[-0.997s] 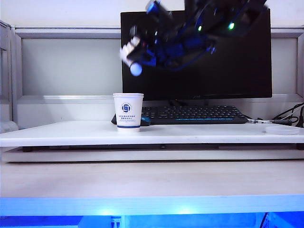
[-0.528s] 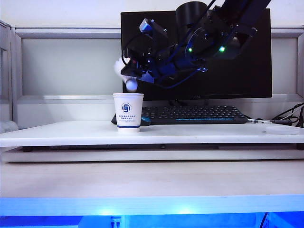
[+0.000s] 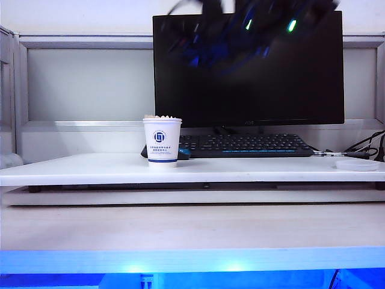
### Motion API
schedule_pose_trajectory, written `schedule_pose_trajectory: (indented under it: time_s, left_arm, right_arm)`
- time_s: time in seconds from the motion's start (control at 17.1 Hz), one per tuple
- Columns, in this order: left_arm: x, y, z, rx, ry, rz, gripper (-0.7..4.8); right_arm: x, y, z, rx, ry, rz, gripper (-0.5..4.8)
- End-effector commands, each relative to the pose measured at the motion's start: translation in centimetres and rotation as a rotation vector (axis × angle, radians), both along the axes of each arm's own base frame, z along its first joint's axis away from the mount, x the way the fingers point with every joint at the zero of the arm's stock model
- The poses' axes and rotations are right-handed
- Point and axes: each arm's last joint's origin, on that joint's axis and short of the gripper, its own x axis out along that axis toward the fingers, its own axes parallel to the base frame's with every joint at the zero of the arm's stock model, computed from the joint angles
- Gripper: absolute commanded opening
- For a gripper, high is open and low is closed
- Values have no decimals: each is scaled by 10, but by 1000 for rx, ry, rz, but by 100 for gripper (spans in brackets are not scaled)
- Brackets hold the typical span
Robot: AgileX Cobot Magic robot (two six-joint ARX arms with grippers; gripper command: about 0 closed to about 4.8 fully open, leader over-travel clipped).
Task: Pick up the badminton from the table and put it into the white paper cup.
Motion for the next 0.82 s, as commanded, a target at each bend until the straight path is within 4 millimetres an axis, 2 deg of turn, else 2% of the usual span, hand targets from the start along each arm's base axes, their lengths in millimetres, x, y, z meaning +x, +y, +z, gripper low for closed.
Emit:
schedule_pose_trajectory:
  time_s: [0.06, 0.29, 0.47, 0.59, 0.65, 0.82]
  left_arm:
    - [0, 0, 1, 2, -14, 12, -5]
    - [1, 3, 1, 16, -14, 114, -5]
    - [1, 5, 1, 26, -14, 185, -5]
    - [2, 7, 1, 35, -13, 248, -5]
    - [2, 7, 1, 37, -12, 258, -5]
    - [1, 8, -1, 44, 12, 280, -5]
  right_arm:
    - [-3, -23, 20, -69, 5, -161, -8]
    - [-5, -74, 30, -165, 174, -287, -8]
    - [-7, -102, 28, -164, 238, -353, -8]
    - [-15, -123, 16, -143, 312, -407, -8]
    - [-19, -125, 11, -149, 329, -427, -8]
    - [-49, -136, -18, -146, 432, -457, -9]
